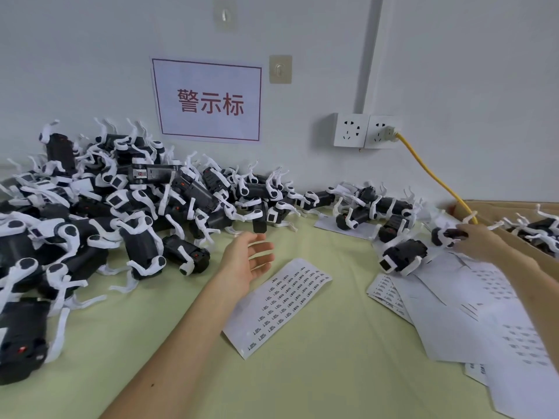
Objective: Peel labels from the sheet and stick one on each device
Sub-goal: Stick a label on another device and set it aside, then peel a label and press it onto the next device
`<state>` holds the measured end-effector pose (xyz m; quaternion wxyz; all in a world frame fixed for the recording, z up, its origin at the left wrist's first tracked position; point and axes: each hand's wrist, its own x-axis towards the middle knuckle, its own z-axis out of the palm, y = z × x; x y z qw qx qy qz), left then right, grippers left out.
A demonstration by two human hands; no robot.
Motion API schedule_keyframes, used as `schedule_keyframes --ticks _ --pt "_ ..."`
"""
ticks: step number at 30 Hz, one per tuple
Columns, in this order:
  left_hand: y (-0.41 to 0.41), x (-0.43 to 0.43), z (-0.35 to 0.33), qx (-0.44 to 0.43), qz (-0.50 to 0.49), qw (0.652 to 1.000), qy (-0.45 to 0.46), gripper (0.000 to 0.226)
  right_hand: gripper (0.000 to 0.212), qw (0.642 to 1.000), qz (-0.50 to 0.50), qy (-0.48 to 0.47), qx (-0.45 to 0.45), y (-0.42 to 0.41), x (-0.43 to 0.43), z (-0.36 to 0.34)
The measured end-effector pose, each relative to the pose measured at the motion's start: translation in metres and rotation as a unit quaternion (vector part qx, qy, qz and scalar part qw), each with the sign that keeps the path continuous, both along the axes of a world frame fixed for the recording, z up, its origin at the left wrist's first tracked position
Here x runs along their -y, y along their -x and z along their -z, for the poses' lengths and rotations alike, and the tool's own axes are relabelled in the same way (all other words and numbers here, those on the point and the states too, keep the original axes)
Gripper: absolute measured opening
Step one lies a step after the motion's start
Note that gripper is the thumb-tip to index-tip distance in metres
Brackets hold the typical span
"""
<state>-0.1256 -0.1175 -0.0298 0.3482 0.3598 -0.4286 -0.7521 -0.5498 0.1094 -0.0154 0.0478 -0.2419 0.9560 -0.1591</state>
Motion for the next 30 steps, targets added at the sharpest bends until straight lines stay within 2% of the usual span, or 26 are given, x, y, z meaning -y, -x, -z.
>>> schedule_keyframes --ticks 2,4,6,8,10,12,14,16,18,19,20,23,25,26,27,28,29,30 --pt "0.001 -0.001 0.001 0.005 0.000 1.000 0.007 0.015 0.072 0.998 -0.003 -0.052 -0.047 -0.003 -0.002 0.002" --pt "0.001 -0.001 0.001 0.010 -0.002 1.000 0.010 0.016 0.084 0.989 0.032 -0.101 -0.101 -0.017 -0.002 0.004" --pt "0.001 -0.001 0.000 0.012 -0.005 1.000 0.010 0.017 0.083 0.981 0.077 -0.094 -0.149 -0.029 0.001 0.012" --pt "0.000 -0.002 -0.001 0.013 -0.010 1.000 0.009 0.017 0.069 0.977 0.086 -0.066 -0.185 -0.036 0.004 0.022" --pt "-0.001 -0.001 0.000 0.014 -0.013 1.000 0.010 0.017 0.050 0.975 0.059 0.012 -0.214 -0.037 0.005 0.026" --pt "0.000 0.000 0.000 0.017 -0.009 1.000 0.015 0.017 0.036 0.971 0.041 0.115 -0.205 -0.038 0.001 0.020" --pt "0.002 0.001 0.002 0.020 -0.006 1.000 0.019 0.017 0.042 0.958 0.060 0.220 -0.177 -0.045 -0.003 0.001" --pt "0.004 0.003 0.004 0.024 -0.005 0.999 0.027 0.017 0.043 0.928 0.049 0.326 -0.173 -0.062 -0.004 -0.019" --pt "0.006 0.005 0.006 0.028 -0.004 0.999 0.035 0.017 0.022 0.888 -0.002 0.413 -0.205 -0.093 -0.007 -0.037" --pt "0.007 0.006 0.007 0.029 -0.004 0.999 0.036 0.018 0.020 0.865 -0.045 0.450 -0.216 -0.113 -0.011 -0.043" --pt "0.008 0.006 0.007 0.030 -0.003 0.999 0.037 0.019 0.030 0.840 -0.095 0.482 -0.230 -0.133 -0.017 -0.047" --pt "0.008 0.005 0.007 0.035 -0.003 0.998 0.045 0.021 0.036 0.772 -0.212 0.506 -0.320 -0.164 -0.033 -0.046" --pt "0.009 0.005 0.008 0.042 -0.002 0.998 0.057 0.021 0.037 0.738 -0.221 0.500 -0.397 -0.151 -0.042 -0.049" --pt "0.010 0.005 0.009 0.044 -0.002 0.997 0.061 0.021 0.036 0.744 -0.189 0.491 -0.412 -0.134 -0.045 -0.055" --pt "0.010 0.005 0.009 0.047 -0.001 0.997 0.065 0.021 0.038 0.777 -0.132 0.470 -0.398 -0.113 -0.048 -0.061" --pt "0.010 0.004 0.009 0.050 -0.001 0.996 0.067 0.021 0.045 0.838 -0.057 0.411 -0.355 -0.092 -0.052 -0.066" --pt "0.010 0.004 0.009 0.053 -0.001 0.996 0.069 0.021 0.059 0.912 0.010 0.302 -0.278 -0.070 -0.057 -0.067" --pt "0.010 0.005 0.009 0.055 0.000 0.996 0.071 0.021 0.073 0.965 0.053 0.170 -0.191 -0.051 -0.062 -0.062"
